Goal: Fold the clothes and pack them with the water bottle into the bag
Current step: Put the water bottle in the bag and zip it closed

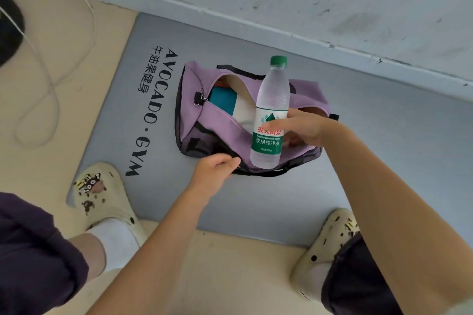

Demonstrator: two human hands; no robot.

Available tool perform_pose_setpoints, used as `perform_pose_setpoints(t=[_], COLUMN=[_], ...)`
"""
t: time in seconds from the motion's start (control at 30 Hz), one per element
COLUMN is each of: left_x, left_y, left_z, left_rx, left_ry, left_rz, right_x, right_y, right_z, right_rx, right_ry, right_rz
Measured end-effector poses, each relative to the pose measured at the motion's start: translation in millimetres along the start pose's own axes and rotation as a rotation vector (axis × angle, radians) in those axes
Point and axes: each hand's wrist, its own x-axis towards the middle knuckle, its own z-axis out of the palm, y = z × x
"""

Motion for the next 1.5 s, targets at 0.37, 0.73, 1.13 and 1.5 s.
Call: perform_pose_setpoints(t=[0.37, 0.73, 1.13, 1.5], left_x=[-3, -5, -9, 39], left_y=[9, 9, 21, 122], left_z=[0, -1, -4, 3], left_rx=[-0.006, 0.022, 0.287, 1.398], left_ry=[0.000, -0.002, -0.021, -0.122], left_rz=[0.004, 0.018, 0.114, 0.561], right_x=[0, 0, -2, -25], right_y=[-3, -3, -3, 8], right_z=[2, 7, 13, -2], right_rx=[-0.031, -0.119, -0.089, 0.003], right_ry=[-0.023, -0.062, -0.013, 0.069], right_rz=[-0.012, 0.030, 0.019, -0.083])
